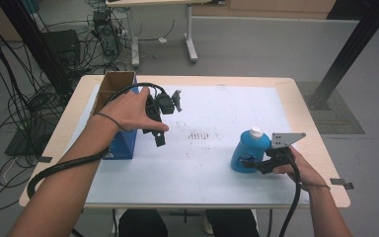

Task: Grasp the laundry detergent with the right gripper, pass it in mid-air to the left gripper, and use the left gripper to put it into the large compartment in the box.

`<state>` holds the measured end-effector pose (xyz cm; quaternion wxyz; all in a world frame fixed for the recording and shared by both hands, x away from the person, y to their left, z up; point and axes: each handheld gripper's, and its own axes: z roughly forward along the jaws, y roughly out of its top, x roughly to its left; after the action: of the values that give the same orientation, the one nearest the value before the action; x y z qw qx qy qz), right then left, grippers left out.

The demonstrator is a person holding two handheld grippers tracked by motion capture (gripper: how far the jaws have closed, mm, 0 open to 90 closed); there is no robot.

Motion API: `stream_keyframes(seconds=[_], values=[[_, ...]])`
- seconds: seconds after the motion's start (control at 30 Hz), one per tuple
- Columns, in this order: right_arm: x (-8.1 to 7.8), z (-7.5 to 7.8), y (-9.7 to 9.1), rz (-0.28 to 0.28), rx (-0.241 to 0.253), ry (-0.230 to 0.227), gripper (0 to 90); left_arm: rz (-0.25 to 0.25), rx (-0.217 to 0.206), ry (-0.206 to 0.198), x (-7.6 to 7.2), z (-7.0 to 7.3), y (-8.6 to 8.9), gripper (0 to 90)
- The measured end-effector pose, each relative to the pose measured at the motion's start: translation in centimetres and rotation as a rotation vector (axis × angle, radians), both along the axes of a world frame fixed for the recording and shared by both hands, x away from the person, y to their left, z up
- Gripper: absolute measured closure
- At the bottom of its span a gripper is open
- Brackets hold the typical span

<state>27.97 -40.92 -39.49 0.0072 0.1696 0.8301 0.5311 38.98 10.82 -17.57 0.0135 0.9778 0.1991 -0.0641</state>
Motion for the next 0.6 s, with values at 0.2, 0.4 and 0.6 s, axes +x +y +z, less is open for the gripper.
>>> stream_keyframes(seconds=[0.2,0.4,0.6], values=[[0.01,0.10,0.05,-0.001,-0.003,0.005,38.0,0.002,-0.003,-0.002,-0.04,-0.02,0.18,8.9],[-0.05,-0.02,0.01,-0.003,0.002,0.002,38.0,0.003,-0.006,-0.006,-0.03,-0.02,0.30,8.9],[-0.08,0.01,0.04,-0.005,0.001,0.002,38.0,0.011,-0.004,-0.001,-0.04,-0.07,0.31,8.9]])
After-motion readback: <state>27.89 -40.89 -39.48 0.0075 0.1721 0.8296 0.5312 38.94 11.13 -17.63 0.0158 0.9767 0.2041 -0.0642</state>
